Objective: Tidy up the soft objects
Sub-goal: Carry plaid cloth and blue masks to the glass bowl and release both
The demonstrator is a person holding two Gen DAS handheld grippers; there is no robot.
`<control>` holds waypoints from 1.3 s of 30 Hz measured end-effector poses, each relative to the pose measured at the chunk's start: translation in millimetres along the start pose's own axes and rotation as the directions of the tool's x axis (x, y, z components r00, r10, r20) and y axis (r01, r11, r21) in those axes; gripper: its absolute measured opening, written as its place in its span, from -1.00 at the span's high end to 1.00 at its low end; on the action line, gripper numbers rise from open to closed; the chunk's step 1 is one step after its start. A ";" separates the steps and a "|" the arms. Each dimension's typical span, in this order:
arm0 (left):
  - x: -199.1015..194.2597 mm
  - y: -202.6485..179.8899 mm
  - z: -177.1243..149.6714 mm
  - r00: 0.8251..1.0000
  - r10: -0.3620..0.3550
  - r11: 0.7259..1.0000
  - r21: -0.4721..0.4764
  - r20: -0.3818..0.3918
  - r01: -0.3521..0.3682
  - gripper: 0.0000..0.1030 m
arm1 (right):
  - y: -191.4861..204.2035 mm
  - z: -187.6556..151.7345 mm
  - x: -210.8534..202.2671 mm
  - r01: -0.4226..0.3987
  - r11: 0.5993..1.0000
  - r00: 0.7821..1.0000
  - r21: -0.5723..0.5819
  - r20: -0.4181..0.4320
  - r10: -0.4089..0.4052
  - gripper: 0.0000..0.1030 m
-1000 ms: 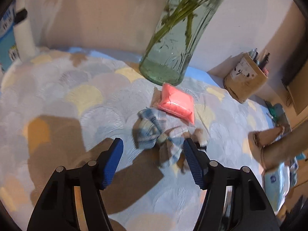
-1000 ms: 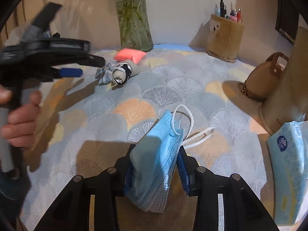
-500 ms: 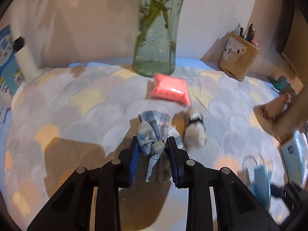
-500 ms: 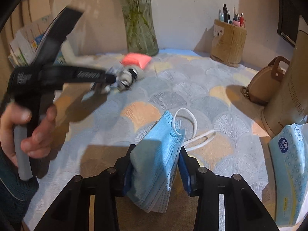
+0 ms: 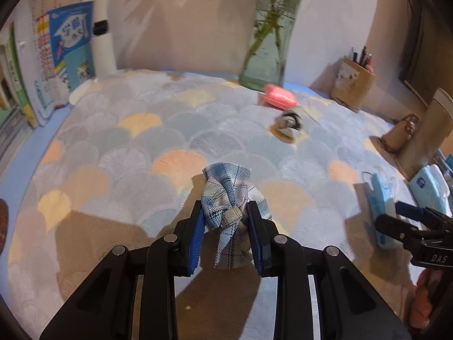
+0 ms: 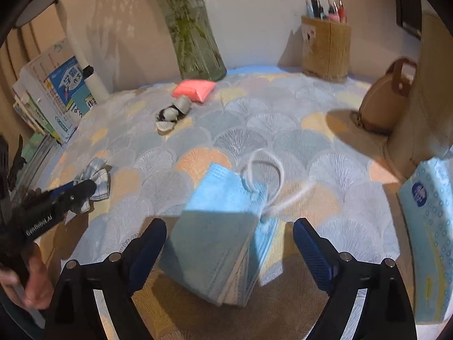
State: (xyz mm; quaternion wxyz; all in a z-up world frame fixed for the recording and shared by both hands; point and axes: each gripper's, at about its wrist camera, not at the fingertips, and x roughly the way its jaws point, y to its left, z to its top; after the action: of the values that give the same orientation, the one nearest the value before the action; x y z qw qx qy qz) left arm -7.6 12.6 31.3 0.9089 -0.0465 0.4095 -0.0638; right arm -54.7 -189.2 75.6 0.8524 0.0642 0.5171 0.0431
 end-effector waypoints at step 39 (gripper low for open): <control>-28.7 -22.5 -0.7 0.995 -0.062 0.996 0.075 0.074 0.056 0.48 | -4.6 -11.1 -71.4 -0.060 0.992 0.993 0.111 0.103 0.049 0.35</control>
State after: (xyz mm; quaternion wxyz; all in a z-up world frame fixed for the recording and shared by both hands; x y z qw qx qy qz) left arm -28.7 -5.2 55.1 0.9226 -0.0276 0.3704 -0.1038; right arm -97.5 -203.0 132.4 0.8707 0.1289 0.4734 0.0334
